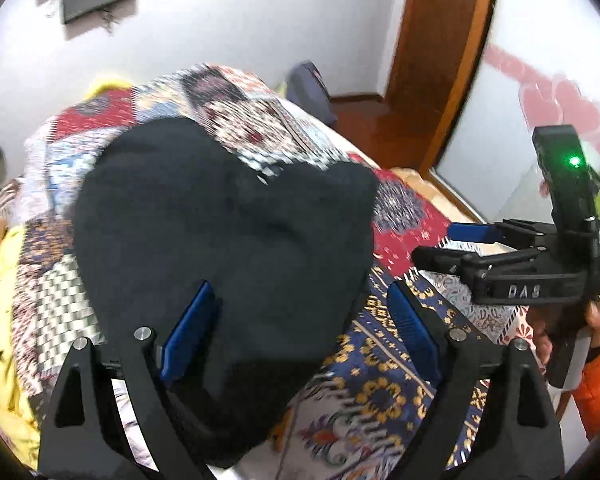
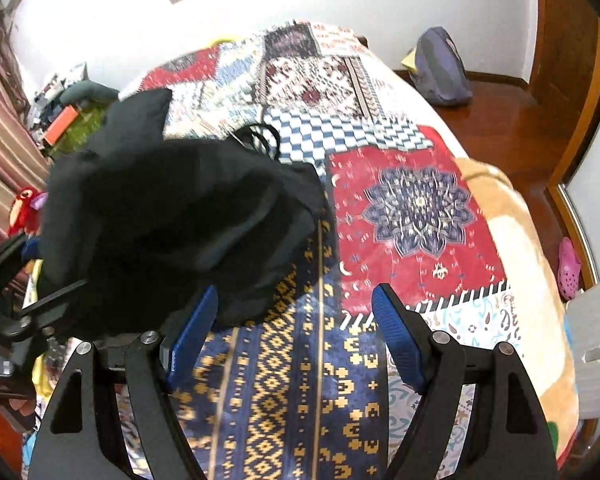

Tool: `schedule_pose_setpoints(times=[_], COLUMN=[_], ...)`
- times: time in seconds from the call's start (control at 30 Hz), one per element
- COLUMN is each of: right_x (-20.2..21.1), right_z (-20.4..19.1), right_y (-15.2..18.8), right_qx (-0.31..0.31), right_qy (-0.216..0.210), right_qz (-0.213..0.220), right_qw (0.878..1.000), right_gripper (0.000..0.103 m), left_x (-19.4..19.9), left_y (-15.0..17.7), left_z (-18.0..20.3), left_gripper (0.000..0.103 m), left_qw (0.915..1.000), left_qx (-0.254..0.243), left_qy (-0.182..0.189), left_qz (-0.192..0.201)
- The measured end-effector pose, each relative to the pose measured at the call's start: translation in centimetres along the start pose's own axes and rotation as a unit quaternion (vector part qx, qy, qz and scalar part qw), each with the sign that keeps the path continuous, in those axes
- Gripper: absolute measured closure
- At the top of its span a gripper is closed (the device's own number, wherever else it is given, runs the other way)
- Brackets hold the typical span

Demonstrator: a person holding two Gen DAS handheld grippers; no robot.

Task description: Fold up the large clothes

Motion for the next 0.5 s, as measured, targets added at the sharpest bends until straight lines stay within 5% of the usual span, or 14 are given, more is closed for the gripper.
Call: schedule_pose_setpoints(times=[0.2, 0.33, 0.5], right_x=[1.4, 1.0, 0.2], right_z=[-3.8, -6.9, -9.7], right_y=[-1.5, -2.6, -3.9], right_qx=[0.019, 0.03, 0.026], right_qy=[-0.041, -0.084, -0.124], right_qz=[0.016, 0.014, 0.002], right_qw=[0.999, 0.996, 0.992], right_gripper=[0.026, 0.026, 0.026], left_x=[4.7, 3.0, -1.2], left_y=[-0.3, 0.2, 2.1], left_z=[-7.1, -11.3, -10.0], left_gripper=[0.015, 0.015, 0.014], left_qw=[0.994, 0.9873, 0.9909], left_qx=[0.055, 0.1, 0.105], left_qy=[-0.083, -0.122, -0.082], left_qz=[0.045, 0.02, -0.017])
Point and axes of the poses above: each gripper's, at about its wrist camera, not at the fingertips, and x roughly against the way its jaws point, z to its right, y to its underside, the point moved 10 cm from there along -x, roughly the way its jaws point, and after that the axes turned 6 degrees about -z, right-handed, at the moved point
